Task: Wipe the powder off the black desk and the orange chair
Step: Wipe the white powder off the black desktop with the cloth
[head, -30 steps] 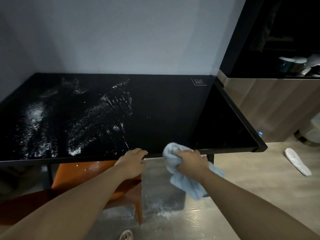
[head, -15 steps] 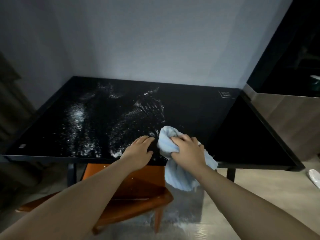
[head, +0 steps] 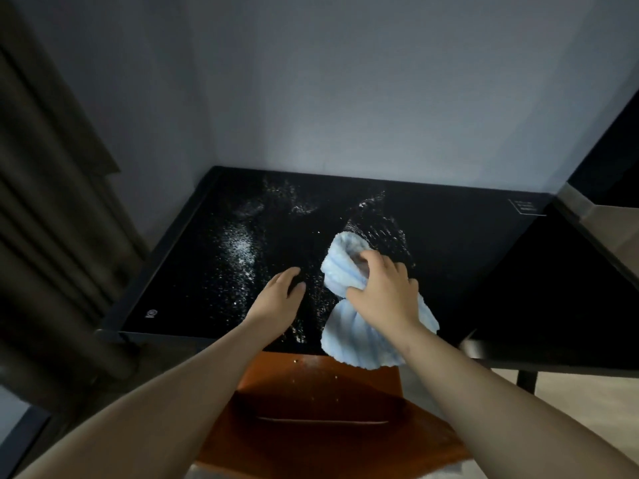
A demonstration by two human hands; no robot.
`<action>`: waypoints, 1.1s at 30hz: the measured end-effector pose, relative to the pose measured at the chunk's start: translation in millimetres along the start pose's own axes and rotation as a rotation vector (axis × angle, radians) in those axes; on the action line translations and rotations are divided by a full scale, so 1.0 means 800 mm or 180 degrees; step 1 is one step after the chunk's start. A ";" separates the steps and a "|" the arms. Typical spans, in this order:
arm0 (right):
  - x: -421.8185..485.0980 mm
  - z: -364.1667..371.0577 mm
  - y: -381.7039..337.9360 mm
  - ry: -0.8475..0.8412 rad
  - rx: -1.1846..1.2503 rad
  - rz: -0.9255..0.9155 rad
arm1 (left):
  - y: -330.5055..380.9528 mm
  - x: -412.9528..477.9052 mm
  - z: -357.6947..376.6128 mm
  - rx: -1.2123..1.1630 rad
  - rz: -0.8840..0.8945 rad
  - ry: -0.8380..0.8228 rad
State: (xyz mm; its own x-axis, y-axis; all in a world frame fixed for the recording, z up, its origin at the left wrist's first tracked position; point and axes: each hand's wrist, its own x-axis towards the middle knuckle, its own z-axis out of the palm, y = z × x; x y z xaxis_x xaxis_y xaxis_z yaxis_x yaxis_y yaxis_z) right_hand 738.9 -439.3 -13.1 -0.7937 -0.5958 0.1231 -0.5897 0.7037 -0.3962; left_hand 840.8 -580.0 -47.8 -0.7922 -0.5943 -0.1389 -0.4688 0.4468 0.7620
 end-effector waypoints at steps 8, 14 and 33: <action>0.025 0.034 -0.082 -0.0226 0.0672 -0.0566 | 0.022 0.012 -0.051 -0.3462 -0.0609 -0.0069; 0.043 0.061 -0.136 -0.0446 0.2319 -0.0801 | -0.024 0.018 -0.130 -0.3730 -0.0919 0.0806; 0.098 0.210 -0.470 -0.0696 0.3897 0.0603 | -0.231 0.103 -0.374 -0.2576 -0.0798 0.0847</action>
State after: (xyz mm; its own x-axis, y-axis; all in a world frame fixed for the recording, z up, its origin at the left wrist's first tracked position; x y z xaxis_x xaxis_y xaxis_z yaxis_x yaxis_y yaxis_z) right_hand 923.5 -815.7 -7.3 -0.7402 -0.6588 -0.1345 0.1485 0.0349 -0.9883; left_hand 979.4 -911.9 -11.0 -0.5391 -0.7919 -0.2868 -0.1164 -0.2672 0.9566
